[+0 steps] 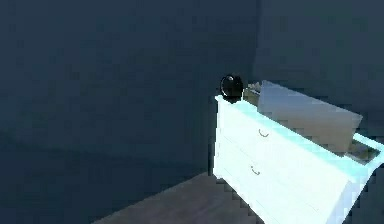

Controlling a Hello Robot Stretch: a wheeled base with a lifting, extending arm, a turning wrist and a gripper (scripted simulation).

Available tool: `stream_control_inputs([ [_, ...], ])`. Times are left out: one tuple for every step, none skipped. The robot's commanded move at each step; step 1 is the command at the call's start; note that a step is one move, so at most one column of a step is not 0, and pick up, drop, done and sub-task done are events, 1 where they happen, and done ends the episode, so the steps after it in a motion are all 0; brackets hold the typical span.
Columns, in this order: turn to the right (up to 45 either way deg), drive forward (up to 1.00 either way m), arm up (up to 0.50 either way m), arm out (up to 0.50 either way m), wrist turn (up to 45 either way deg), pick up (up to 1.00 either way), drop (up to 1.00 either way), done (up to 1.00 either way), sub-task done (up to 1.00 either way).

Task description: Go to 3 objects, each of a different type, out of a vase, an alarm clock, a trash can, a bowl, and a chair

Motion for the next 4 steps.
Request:
stream_control_inputs([
  [15.0,0.0,0.0,0.0,0.0,0.0,0.0,0.0,0.0],
  [0.0,0.4,0.0,0.0,0.0,0.0,0.0,0.0,0.0],
  [0.0,0.0,0.0,0.0,0.0,0.0,0.0,0.0,1.0],
  [45.0,0.0,0.0,0.0,0.0,0.0,0.0,0.0,0.0],
])
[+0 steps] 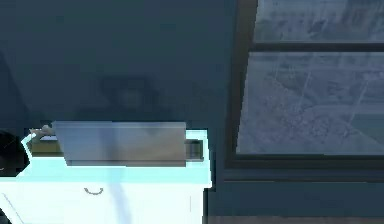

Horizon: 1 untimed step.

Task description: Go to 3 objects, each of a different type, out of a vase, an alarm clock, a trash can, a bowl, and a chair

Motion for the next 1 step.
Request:
stream_control_inputs([
  [45.0,0.0,0.0,0.0,0.0,0.0,0.0,0.0,0.0],
])
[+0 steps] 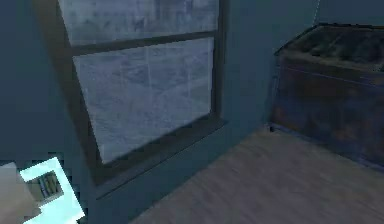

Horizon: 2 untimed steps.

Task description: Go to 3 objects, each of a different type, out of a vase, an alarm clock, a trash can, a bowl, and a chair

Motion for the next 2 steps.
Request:
stream_control_inputs([
  [45.0,0.0,0.0,0.0,0.0,0.0,0.0,0.0,0.0],
  [39.0,0.0,0.0,0.0,0.0,0.0,0.0,0.0,0.0],
])
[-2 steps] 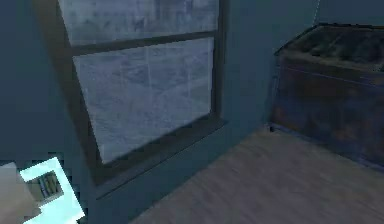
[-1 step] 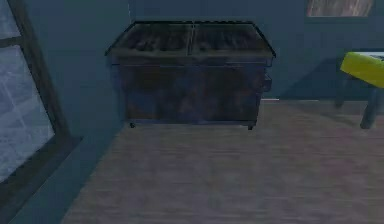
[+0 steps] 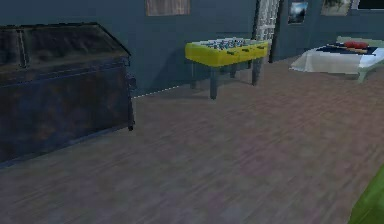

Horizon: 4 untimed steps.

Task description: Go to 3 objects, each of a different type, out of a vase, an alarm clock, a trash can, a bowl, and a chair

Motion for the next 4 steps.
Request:
stream_control_inputs([
  [0.0,0.8,0.0,0.0,0.0,0.0,0.0,0.0,0.0],
  [36.0,0.0,0.0,0.0,0.0,0.0,0.0,0.0,0.0],
  [0.0,1.0,0.0,0.0,0.0,0.0,0.0,0.0,0.0],
  [0.0,1.0,0.0,0.0,0.0,0.0,0.0,0.0,0.0],
])
